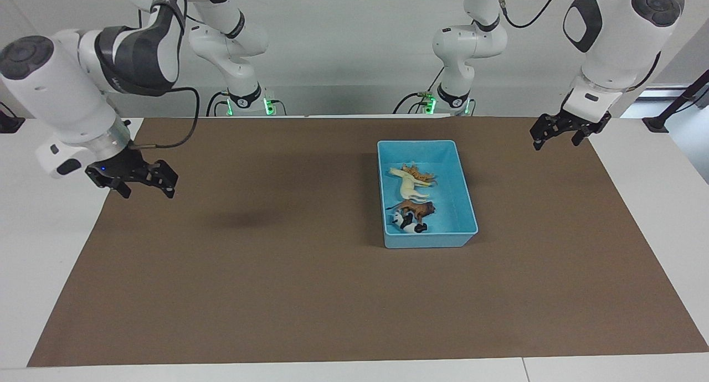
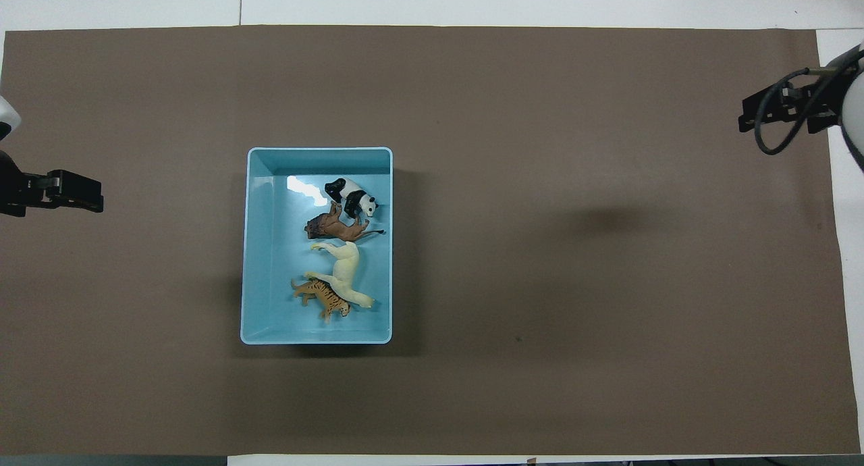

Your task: Put all toys into storage box

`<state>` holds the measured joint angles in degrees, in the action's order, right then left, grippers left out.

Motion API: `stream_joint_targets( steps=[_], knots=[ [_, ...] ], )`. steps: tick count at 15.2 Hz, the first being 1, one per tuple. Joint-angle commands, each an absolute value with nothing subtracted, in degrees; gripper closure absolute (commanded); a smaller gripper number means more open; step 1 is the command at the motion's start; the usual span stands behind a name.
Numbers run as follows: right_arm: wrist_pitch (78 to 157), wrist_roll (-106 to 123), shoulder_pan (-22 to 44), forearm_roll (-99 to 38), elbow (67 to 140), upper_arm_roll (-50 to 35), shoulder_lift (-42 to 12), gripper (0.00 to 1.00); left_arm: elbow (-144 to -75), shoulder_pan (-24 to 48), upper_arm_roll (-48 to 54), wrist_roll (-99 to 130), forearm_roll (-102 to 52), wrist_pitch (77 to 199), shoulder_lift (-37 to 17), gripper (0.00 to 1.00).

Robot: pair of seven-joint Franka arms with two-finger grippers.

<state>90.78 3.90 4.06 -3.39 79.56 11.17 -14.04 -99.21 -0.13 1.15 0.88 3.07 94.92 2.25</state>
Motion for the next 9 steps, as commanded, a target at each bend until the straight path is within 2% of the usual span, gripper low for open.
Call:
stream_joint_targets(
  steps=[1, 3, 6, 9],
  knots=[
    [85.9, 5.8, 3.3, -3.3, 82.3, 10.4, -8.1, 0.0, -98.3, 0.7, 0.3, -0.2, 1.7, 95.1, 1.8, 0.0],
    [84.2, 7.5, 2.6, -3.3, 85.8, 10.4, -3.7, 0.0, -98.5, 0.5, 0.2, -1.2, 1.8, 94.5, 2.0, 0.0],
    [85.2, 8.3, 2.3, -1.9, 95.0, 10.1, 4.4, 0.0, -98.3, 0.4, 0.2, -1.4, 1.8, 93.9, 1.8, 0.0],
    [86.0, 13.7, -3.4, -1.1, 97.0, 5.7, 5.8, 0.0, -98.1, 0.6, 0.2, -1.3, 1.8, 93.5, 1.5, 0.0]
  ],
)
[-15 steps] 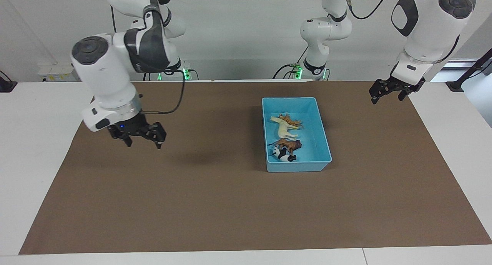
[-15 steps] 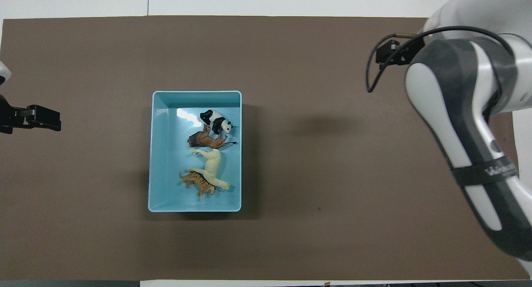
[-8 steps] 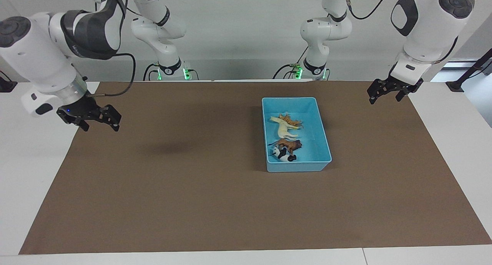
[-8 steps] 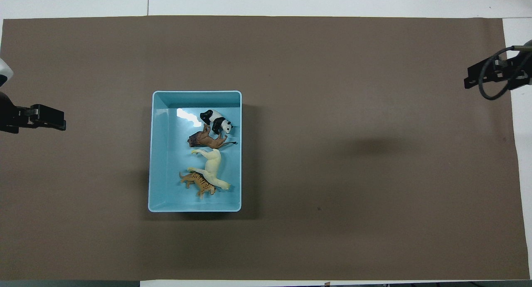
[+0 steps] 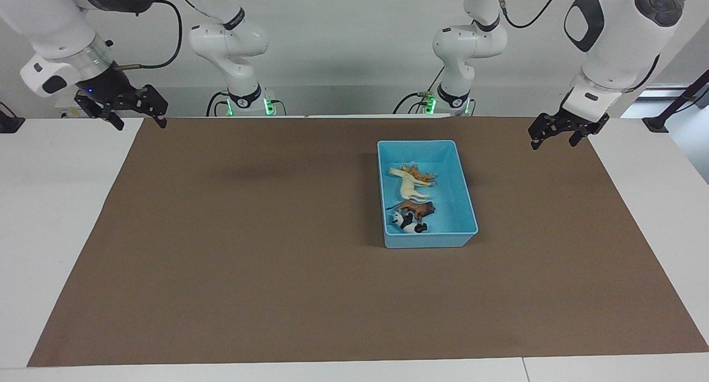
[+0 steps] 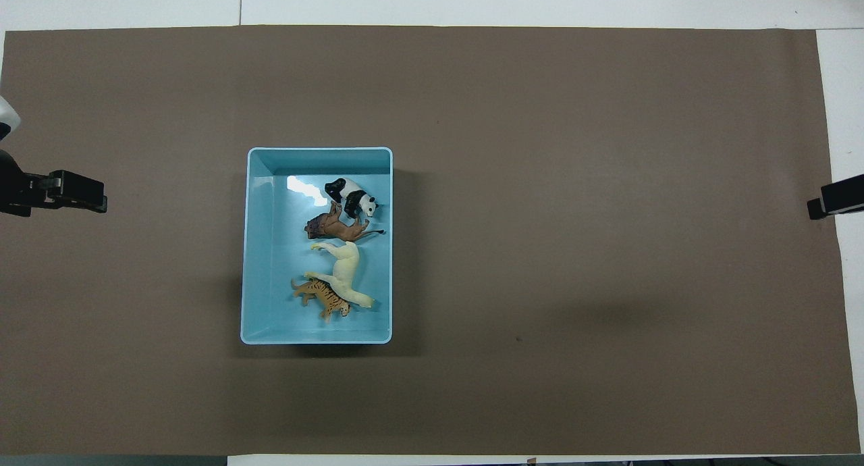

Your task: Put all toys into storage box

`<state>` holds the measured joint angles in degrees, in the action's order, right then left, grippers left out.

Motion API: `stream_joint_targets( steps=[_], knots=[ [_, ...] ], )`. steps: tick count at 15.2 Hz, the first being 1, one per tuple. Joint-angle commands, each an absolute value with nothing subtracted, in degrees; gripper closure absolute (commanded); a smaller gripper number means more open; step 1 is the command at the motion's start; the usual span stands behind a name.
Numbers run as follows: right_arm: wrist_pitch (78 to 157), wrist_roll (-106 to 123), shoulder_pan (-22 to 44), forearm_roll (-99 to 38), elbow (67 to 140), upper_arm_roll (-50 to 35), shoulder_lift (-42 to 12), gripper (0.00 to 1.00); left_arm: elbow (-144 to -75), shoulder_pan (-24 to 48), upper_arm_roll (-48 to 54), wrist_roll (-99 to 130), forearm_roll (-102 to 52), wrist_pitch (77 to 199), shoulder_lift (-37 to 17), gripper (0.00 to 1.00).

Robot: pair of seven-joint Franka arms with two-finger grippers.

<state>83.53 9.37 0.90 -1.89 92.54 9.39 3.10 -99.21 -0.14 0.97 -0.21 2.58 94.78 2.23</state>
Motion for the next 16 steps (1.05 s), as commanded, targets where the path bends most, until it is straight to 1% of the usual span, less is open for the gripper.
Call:
stream_joint_targets(
  steps=[1, 3, 5, 9, 16],
  knots=[
    [87.6, 14.2, -3.4, -1.1, 96.4, 5.6, 5.4, 0.0, -98.1, 0.7, 0.3, -1.4, 1.8, 93.5, 1.5, 0.0],
    [87.5, 14.2, -3.4, -0.8, 94.0, 5.6, 4.3, 0.0, -98.1, 0.7, 0.3, -1.5, 1.5, 94.3, 1.5, 0.0],
    [85.4, 13.9, -3.4, -0.6, 91.2, 5.6, 3.2, 0.0, -97.9, 0.8, 0.3, -1.1, -1.4, 95.1, 1.4, 0.0],
    [84.7, 13.9, -3.5, 5.0, 92.0, 5.3, 3.3, 0.0, -98.3, 0.9, 0.3, -1.1, -1.5, 95.4, 1.5, 0.0],
    [84.4, 13.8, -3.9, 3.0, 91.6, 5.0, 3.3, 0.0, -99.0, 1.7, 0.6, -1.6, -1.3, 94.3, 1.8, 0.0]
  ],
)
